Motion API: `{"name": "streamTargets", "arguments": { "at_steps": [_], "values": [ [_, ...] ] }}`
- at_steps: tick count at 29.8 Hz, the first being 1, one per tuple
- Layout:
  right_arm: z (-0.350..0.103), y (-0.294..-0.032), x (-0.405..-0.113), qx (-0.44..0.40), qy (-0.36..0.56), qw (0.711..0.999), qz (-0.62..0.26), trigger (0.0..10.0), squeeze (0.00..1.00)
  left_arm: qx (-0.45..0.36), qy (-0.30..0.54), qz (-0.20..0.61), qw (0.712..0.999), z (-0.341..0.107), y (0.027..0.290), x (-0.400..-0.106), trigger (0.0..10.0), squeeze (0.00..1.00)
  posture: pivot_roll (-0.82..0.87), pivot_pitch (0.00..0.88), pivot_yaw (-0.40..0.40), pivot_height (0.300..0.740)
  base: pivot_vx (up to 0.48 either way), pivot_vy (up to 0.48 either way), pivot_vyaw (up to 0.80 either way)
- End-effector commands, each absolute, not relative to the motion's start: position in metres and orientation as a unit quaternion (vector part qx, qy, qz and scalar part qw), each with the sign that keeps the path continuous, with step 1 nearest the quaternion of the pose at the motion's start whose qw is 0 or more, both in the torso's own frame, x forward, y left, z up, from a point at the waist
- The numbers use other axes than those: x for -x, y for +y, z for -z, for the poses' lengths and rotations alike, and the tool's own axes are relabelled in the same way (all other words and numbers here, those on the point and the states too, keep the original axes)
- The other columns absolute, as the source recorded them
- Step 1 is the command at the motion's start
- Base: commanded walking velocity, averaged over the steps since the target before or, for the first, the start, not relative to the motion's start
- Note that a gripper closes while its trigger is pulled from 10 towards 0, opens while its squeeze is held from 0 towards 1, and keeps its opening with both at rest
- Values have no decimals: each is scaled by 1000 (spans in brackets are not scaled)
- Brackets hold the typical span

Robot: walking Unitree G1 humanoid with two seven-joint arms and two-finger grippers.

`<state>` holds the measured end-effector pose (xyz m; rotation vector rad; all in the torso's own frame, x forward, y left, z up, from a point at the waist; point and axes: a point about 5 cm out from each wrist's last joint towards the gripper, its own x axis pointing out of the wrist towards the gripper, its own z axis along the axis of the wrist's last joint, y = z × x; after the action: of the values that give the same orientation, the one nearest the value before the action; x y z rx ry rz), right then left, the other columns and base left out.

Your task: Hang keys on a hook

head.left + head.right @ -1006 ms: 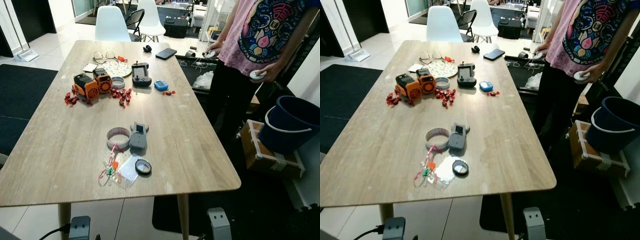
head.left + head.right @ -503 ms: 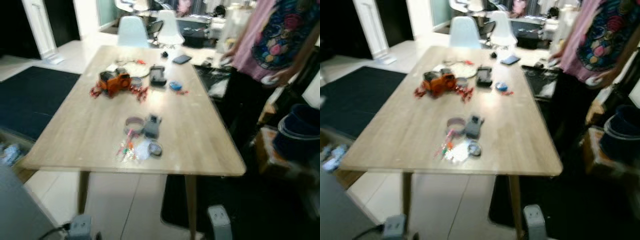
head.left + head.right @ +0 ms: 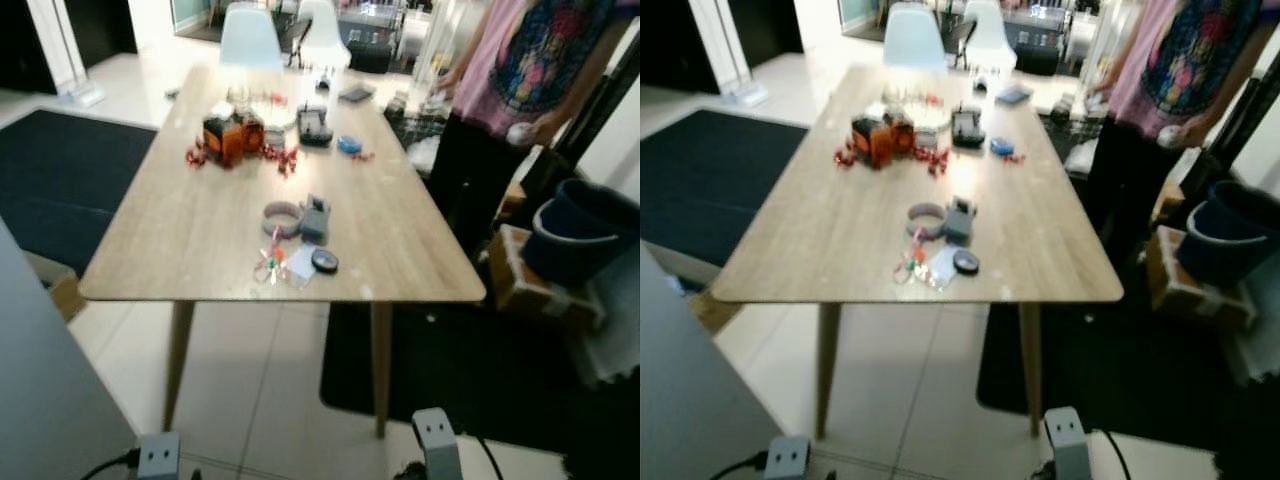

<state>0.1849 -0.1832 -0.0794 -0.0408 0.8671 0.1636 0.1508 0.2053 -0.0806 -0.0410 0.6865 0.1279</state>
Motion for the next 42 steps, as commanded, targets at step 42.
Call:
{"name": "streamTargets", "arguments": {
  "at_steps": [42],
  "values": [
    [78, -185, -186, 38, 417, 904, -90, 10000, 0, 32, 328, -81, 941, 80, 205, -151, 10000, 0, 76, 56, -75, 740, 0, -161, 0]
  ]
}}
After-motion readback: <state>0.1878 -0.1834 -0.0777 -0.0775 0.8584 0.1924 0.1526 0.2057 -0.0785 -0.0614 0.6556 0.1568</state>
